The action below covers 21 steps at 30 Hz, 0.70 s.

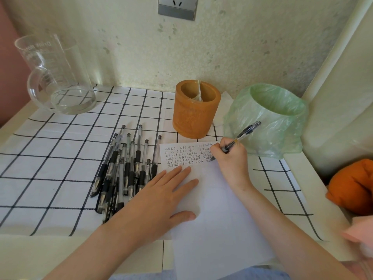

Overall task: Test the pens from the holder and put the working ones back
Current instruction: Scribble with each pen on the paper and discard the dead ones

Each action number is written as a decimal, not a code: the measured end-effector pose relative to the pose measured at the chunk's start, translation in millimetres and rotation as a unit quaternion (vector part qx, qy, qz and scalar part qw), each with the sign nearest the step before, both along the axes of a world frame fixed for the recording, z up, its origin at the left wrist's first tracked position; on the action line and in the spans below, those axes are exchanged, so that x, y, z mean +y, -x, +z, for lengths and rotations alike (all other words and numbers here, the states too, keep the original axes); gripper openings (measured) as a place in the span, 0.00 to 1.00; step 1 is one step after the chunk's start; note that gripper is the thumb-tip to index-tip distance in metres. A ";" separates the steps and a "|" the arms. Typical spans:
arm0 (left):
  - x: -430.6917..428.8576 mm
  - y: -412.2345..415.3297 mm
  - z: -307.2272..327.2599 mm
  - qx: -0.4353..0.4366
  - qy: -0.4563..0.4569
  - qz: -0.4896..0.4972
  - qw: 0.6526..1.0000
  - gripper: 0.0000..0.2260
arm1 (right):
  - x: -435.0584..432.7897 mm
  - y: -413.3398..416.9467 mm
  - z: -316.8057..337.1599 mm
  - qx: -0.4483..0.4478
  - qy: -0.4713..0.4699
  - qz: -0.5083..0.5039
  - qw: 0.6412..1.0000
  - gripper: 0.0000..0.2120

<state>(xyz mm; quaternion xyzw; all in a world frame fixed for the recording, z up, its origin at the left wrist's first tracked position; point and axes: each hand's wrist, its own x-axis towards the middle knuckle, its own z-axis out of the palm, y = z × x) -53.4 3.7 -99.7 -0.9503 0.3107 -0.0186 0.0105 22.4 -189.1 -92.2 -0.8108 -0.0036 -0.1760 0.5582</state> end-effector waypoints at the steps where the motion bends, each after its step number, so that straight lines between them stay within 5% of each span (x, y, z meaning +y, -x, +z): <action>1: -0.1 0.1 0.3 -0.002 0.000 0.001 1.000 0.30 | -0.2 -0.1 0.1 0.000 -0.002 0.002 1.000 0.21; 13: -0.8 -2.6 -1.0 0.017 0.023 -0.013 1.000 0.32 | -5.4 -3.4 3.9 0.028 0.029 0.043 0.998 0.19; 21: -0.4 -1.9 -1.1 0.014 0.017 -0.010 1.000 0.31 | -16.1 10.2 0.2 0.019 -0.089 -0.018 0.996 0.20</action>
